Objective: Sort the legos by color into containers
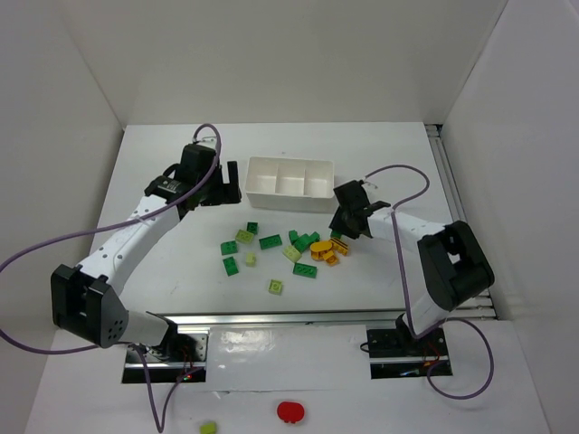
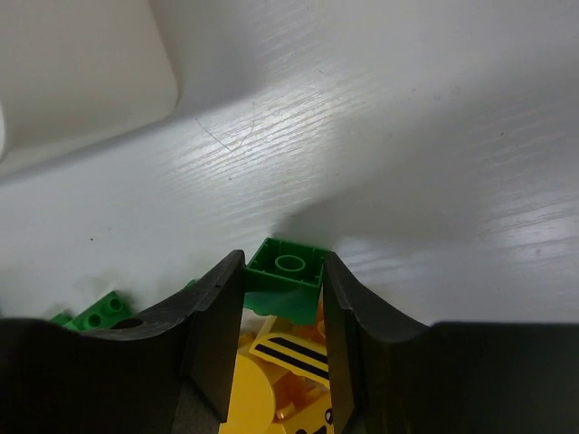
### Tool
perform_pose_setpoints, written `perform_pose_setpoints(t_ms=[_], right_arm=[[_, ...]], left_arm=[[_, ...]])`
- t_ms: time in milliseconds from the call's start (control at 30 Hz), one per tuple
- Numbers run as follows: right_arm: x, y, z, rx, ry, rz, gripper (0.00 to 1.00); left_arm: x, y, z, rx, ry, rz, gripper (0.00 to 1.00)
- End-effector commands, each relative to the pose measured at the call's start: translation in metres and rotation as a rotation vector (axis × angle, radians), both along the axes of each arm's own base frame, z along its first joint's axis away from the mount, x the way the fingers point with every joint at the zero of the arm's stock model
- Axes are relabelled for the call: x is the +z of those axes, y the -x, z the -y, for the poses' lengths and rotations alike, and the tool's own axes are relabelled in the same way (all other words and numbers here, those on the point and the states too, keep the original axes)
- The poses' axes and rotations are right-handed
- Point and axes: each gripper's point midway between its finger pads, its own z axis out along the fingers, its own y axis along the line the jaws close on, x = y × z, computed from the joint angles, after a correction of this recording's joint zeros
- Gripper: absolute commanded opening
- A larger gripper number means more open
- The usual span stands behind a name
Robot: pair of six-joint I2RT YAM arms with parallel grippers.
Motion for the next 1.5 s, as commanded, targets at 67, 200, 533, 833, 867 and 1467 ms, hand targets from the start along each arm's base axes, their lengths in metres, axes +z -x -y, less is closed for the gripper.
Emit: perform_pose_setpoints(t_ms=[67,200,533,833,867,1467], right_arm=[[0.052,-0.012,0.008,-0.053,0.021,0.114,0.26],[0.1,-0.022,0.013,-0.045,0.031,0.227,0.26],[0.169,-0.108,-0.025,0.062,0.064,0.402,0.28],[0.141,-0.169,-0.056,0.119,0.08,0.382,0.45],[0.14,-0.171,-0.057,0.119,0.08,0.382,0.59],[0.118,-0.018,-0.039,0.243,0.082,0.282,0.68]], left_arm=[[0.008,-0.008,-0.006,0.027,-0.029,0.042,1.0],[0.004,-0.009,-0.007,0.041,-0.033,0.034,1.0],[-0.003,-0.011,0.011,0.001,0.032,-0.088,1.0],[0.008,0.007,-0.004,0.01,-0.002,-0.056,1.0],[0.006,0.008,-0.01,0.035,-0.009,-0.067,1.0],[-0.082,0.073,0.0,0.126,0.05,-0.295,0.85]])
